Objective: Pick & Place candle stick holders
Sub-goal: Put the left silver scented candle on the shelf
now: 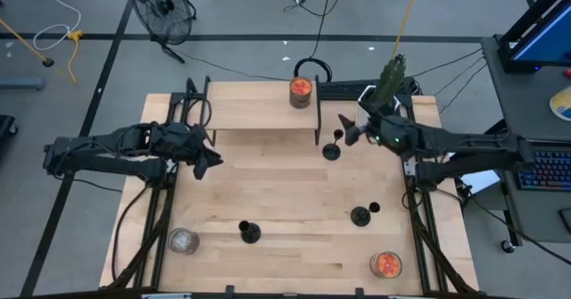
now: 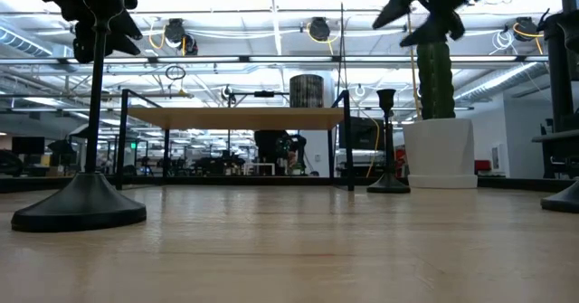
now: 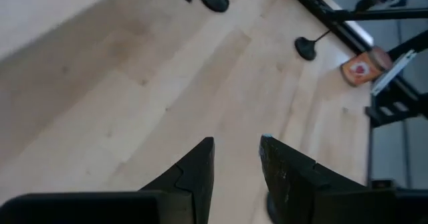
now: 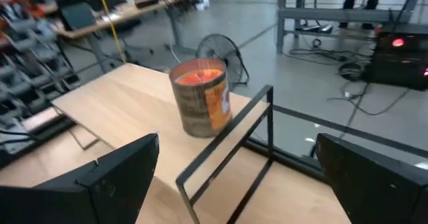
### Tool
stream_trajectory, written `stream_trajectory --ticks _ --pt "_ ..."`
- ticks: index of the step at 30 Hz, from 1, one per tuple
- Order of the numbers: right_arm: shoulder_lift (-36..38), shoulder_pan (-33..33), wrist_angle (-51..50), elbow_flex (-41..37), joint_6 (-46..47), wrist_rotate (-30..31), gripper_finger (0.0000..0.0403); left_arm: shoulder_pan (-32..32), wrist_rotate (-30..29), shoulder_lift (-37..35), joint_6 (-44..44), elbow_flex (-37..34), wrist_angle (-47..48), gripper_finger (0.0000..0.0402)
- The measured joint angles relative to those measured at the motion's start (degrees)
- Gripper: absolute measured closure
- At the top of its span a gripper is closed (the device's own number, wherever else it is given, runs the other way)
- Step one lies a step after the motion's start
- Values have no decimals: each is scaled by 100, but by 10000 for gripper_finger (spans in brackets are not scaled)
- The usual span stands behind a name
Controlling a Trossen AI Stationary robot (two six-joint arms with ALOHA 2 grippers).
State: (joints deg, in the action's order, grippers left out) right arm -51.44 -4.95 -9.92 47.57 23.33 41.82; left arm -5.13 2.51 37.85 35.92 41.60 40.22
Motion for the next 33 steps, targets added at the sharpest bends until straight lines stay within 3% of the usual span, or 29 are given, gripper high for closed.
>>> stream_trajectory --ticks 7,12,17,25,33 --pt "885 231 1138 -1359 0 -166 9 650 397 1 1209 5 -10 275" --pt "1376 295 1797 -2013 2 -592 9 1349 715 2 2386 7 19 275" --pt "1684 295 2480 -2572 2 -630 9 2126 800 59 3462 154 127 275" --pt "1851 299 3924 -3368 2 -914 9 3285 792 787 4771 1058 1329 275" --pt "1855 297 4317 -3597 0 -914 9 4452 1081 1647 6023 1368 2367 275"
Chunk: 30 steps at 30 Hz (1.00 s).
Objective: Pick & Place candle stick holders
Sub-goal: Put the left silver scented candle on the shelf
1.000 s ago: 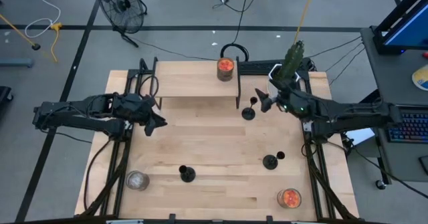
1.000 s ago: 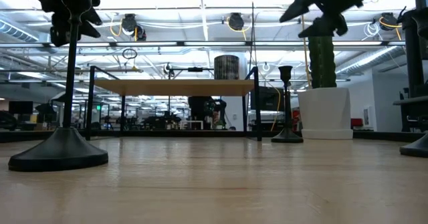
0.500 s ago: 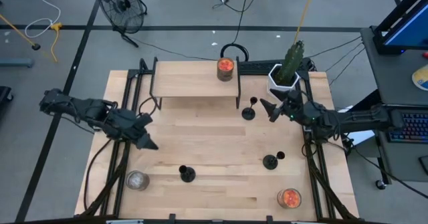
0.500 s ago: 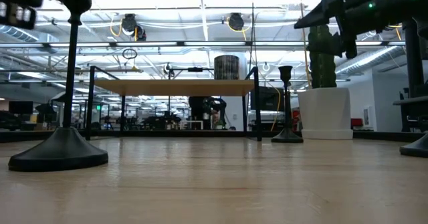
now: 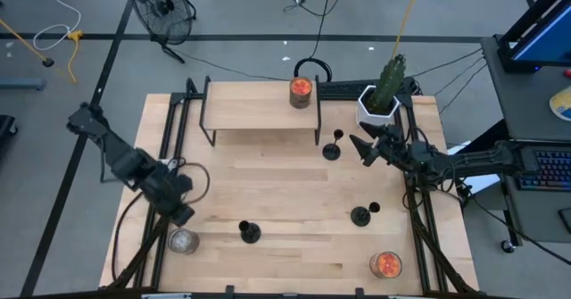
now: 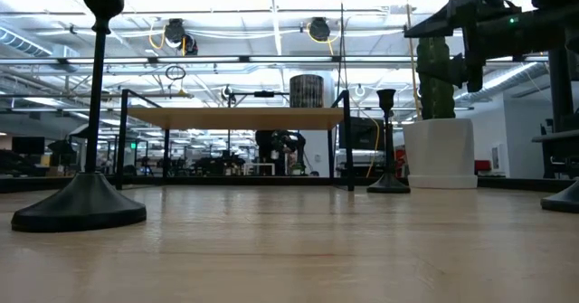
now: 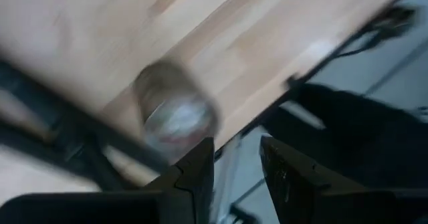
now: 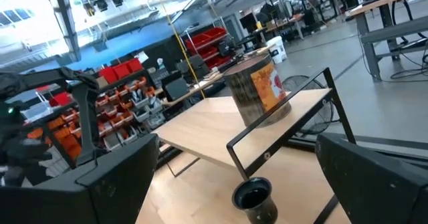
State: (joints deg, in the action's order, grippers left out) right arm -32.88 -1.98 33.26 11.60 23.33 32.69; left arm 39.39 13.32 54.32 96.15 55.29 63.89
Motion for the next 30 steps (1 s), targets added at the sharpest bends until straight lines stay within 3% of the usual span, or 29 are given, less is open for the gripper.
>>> stream_trajectory --ticks 6,12,30 --pt "0 0 -2 0 -17 0 9 723 175 420 655 0 397 275" --pt "0 0 -3 0 -42 1 9 1113 -121 656 711 -2 535 275" --pt "0 0 -1 0 0 0 9 1289 -364 1360 614 -81 486 260"
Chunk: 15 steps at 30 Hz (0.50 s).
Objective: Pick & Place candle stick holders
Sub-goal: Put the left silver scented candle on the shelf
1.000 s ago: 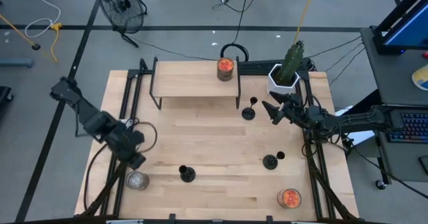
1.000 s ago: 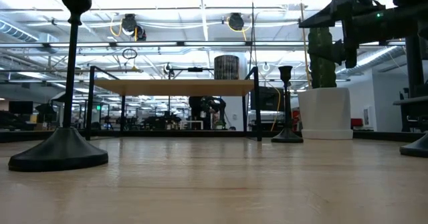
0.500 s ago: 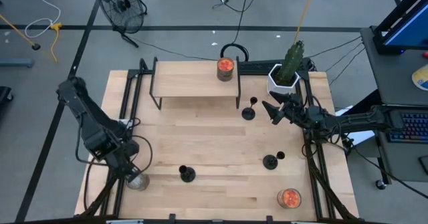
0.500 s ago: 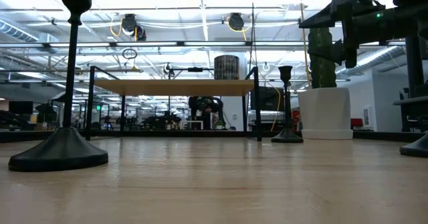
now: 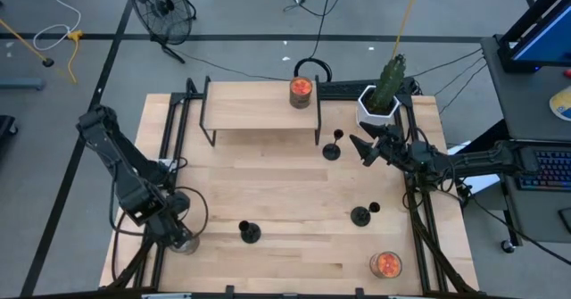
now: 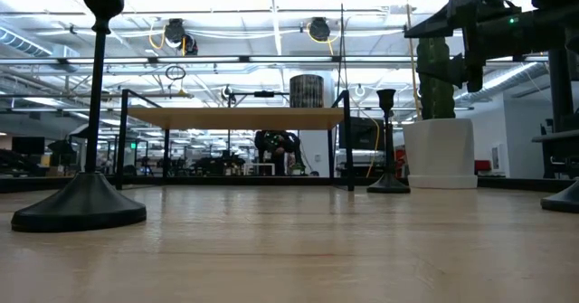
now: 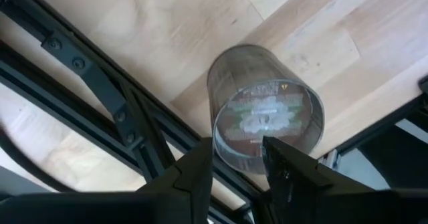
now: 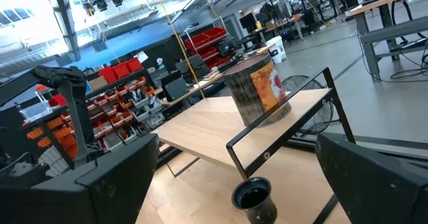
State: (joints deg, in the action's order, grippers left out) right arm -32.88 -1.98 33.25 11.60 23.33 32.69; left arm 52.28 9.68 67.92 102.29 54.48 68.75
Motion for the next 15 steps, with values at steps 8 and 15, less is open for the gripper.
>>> stream_trajectory --ticks 8,15 --pt "0 0 41 0 0 1 9 109 -283 104 -3 -2 74 172" --pt "0 0 42 0 -9 2 9 251 -242 367 -83 -4 103 145"
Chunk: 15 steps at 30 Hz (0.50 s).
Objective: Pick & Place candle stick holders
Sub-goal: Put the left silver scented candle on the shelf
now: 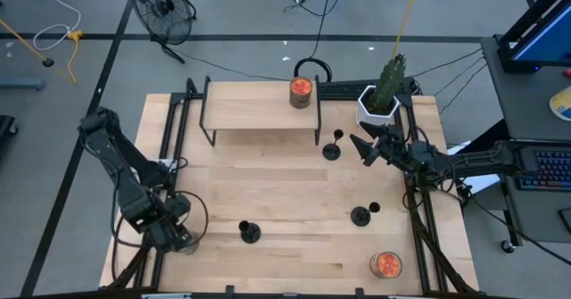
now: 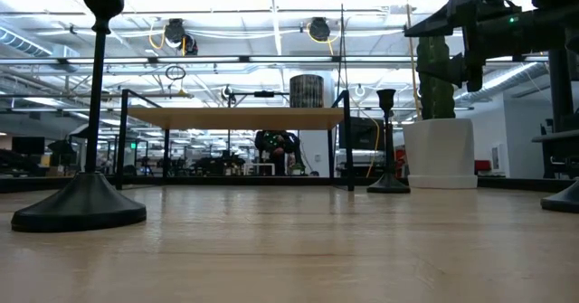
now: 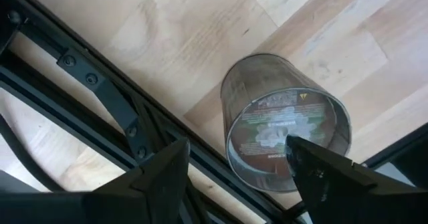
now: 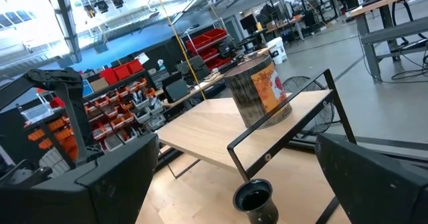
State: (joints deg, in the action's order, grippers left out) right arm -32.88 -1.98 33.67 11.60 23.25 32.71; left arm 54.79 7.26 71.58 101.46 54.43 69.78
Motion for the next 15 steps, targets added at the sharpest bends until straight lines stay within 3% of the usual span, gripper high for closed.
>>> stream_trajectory --ticks 7,15 --pt "0 0 0 0 -9 0 9 8 -134 162 -245 -17 -38 144" --pt "-1 0 0 1 -5 0 9 8 111 162 -430 -541 -796 144"
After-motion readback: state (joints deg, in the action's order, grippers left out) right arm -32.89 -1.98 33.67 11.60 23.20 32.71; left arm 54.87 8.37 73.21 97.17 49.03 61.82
